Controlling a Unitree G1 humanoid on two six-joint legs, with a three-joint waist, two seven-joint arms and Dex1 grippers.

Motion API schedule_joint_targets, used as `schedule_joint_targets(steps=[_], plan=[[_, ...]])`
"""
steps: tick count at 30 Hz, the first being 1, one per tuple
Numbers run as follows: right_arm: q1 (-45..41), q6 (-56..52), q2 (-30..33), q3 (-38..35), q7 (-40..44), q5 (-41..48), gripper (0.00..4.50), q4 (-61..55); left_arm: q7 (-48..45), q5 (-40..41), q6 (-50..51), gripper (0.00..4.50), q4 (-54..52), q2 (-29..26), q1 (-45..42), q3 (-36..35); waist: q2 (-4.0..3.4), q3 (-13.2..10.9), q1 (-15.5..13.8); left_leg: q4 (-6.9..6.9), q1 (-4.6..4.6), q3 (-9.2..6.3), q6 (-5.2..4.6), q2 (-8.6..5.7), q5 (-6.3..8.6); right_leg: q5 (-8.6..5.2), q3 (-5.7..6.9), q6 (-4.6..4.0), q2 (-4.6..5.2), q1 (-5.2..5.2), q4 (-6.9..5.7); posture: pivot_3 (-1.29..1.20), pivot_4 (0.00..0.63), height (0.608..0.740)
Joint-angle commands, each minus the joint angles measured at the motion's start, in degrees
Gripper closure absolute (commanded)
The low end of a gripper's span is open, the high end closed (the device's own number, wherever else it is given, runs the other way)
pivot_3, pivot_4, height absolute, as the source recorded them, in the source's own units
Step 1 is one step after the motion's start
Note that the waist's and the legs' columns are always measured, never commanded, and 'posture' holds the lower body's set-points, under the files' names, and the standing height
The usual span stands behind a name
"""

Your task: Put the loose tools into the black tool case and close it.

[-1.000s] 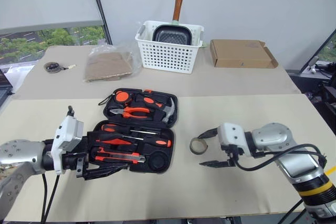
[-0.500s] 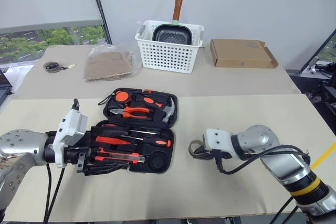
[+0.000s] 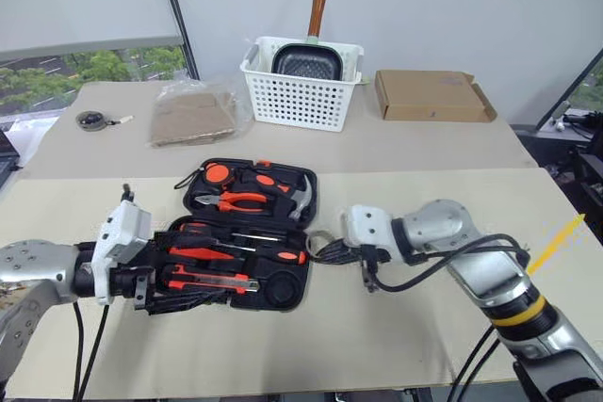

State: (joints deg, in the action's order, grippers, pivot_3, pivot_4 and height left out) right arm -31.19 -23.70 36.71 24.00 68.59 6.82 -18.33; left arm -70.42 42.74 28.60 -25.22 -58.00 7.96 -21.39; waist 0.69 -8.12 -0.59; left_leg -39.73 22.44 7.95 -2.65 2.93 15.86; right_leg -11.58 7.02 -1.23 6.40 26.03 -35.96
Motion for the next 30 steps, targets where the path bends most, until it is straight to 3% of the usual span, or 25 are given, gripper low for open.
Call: schedule_joint_targets(steps=[1,13,28,29,30], plan=[[-3.1,4.7,-1.6,4.2,1.8,-2.6,4.46,0.5,-0.9,-1.9,-2.3,0.0,1.1,0.5,2.1,-3.0,0.0,0.0,0.0,0.0,-0.01,0.01,0.0,0.0,0.0,0.0,0.0,0.0,0.01,-0.01,0.0,0.0,0.15,0.7],[-8.3,13.6,-6.0,12.0,8.6,-5.7,4.46,6.3,-1.0,-1.6,-2.2,0.0,0.1,1.7,5.5,-6.5,0.05,0.0,0.1,-0.02,-0.03,0.02,0.26,0.01,-0.15,0.0,0.0,-0.02,0.02,0.0,-0.05,0.0,0.15,0.7],[-9.6,13.7,-9.7,15.7,11.8,-7.7,4.46,10.1,-1.6,-1.9,-2.8,0.0,0.8,2.1,7.6,-7.9,0.12,0.1,0.1,-0.03,-0.06,0.01,0.35,0.01,-0.15,-0.01,0.01,-0.05,0.03,-0.01,-0.11,0.0,0.15,0.7],[-9.6,13.9,-9.6,15.7,11.9,-7.9,3.77,10.3,-1.7,-2.0,-3.0,0.0,1.0,2.1,7.5,-7.8,0.12,0.1,0.1,-0.02,-0.06,0.01,0.34,0.01,-0.16,-0.01,0.0,-0.05,0.03,-0.01,-0.11,0.0,0.15,0.7],[-9.6,14.0,-9.6,15.4,11.6,-7.9,3.58,10.4,-1.8,-2.2,-3.1,0.0,1.2,2.1,7.5,-7.7,0.12,0.1,0.1,-0.02,-0.06,0.02,0.34,0.01,-0.16,-0.01,0.0,-0.06,0.03,-0.01,-0.11,0.0,0.15,0.7]])
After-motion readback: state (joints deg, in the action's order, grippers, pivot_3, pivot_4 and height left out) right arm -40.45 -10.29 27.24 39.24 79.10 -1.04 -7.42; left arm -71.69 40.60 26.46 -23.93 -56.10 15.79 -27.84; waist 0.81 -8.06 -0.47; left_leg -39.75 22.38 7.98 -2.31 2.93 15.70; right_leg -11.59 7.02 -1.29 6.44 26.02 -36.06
